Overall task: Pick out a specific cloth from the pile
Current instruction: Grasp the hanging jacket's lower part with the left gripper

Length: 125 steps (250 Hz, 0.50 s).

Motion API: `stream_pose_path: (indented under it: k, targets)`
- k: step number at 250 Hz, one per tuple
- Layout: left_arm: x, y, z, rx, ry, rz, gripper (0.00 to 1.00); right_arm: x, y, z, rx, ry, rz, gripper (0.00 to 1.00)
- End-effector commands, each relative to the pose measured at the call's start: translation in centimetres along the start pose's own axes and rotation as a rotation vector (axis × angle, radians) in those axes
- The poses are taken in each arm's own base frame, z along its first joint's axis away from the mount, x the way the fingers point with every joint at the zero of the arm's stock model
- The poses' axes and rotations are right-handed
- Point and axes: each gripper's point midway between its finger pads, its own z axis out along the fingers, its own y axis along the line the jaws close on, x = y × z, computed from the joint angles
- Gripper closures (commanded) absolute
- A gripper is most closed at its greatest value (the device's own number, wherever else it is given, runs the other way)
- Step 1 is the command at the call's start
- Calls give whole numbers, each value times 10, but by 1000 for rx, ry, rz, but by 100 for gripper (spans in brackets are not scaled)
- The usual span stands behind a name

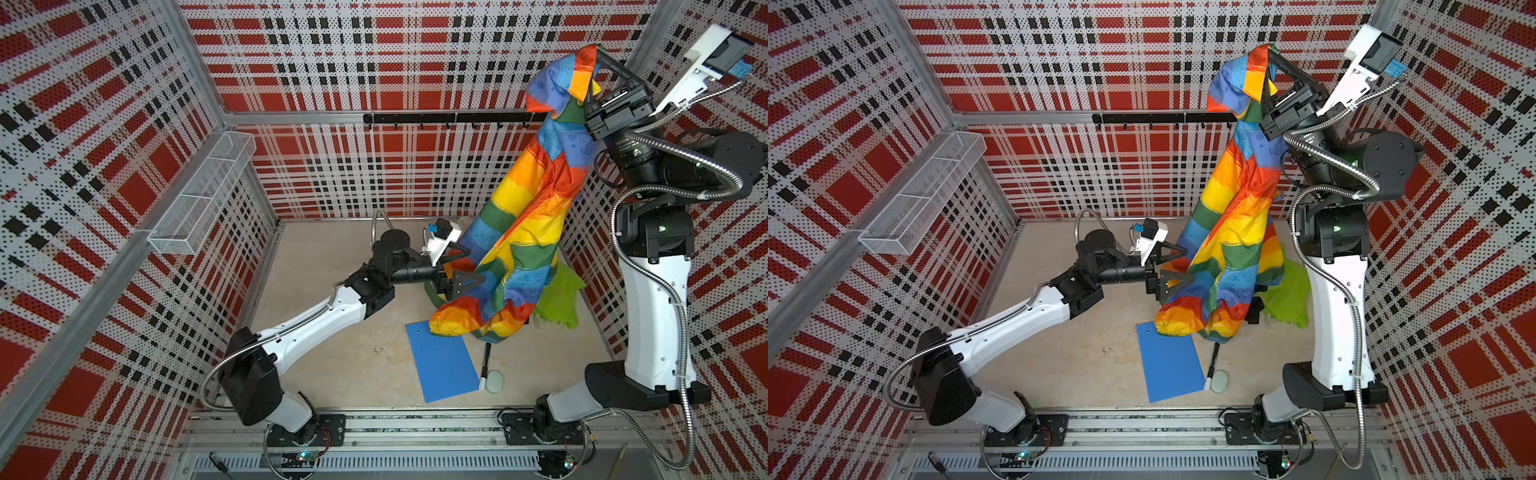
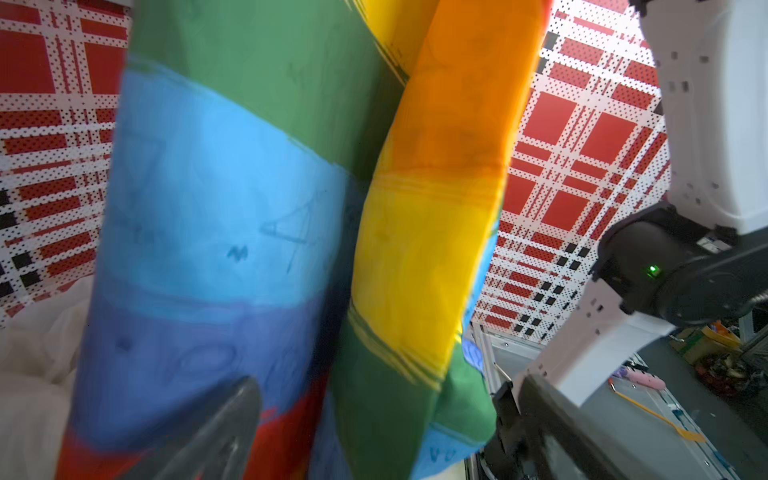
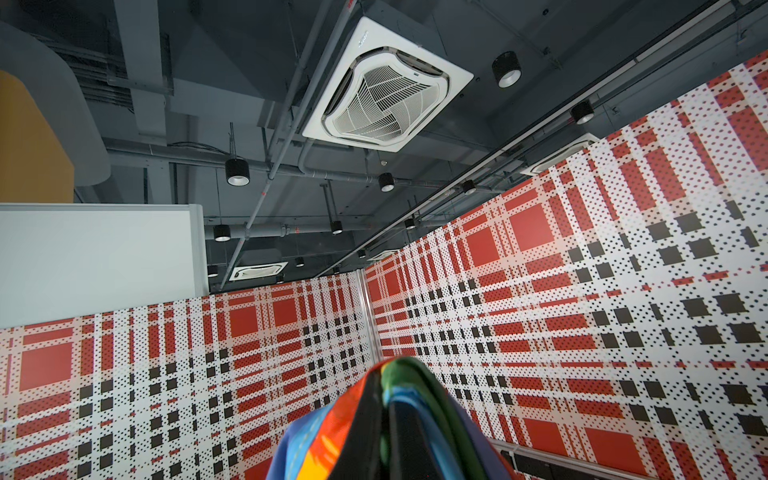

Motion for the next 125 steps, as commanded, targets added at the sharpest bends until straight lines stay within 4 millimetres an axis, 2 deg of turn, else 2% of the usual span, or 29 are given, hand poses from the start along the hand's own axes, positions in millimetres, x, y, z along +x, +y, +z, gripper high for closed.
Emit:
stream_pose_path:
  k: [1, 34, 47, 54, 73, 90, 109, 125]
  targets:
    - [-15, 8, 24, -47, -51, 28, 1, -27, 37, -8, -79, -65, -54, 100]
    - [-13, 11, 53, -45, -50, 15, 0, -23, 35, -10, -71, -58, -50, 100]
    - [-11, 12, 63, -34, -46, 0, 7, -23, 35, -11, -70, -58, -50, 100]
    - [-10, 14, 67, -32, -44, -13, 17, -23, 35, -11, -69, -56, -49, 100]
    - [-11, 18, 76, -33, -50, -43, 59, -21, 34, -10, -70, -49, -44, 100]
    - [-19, 24, 78, -63, -73, -55, 83, -20, 35, -11, -73, -45, -42, 100]
    - [-32, 34, 74, -111, -108, -68, 100, -16, 36, -10, -79, -37, -31, 100]
    - [-44, 39, 68, -117, -131, -71, 100, -12, 39, -7, -90, -33, -24, 100]
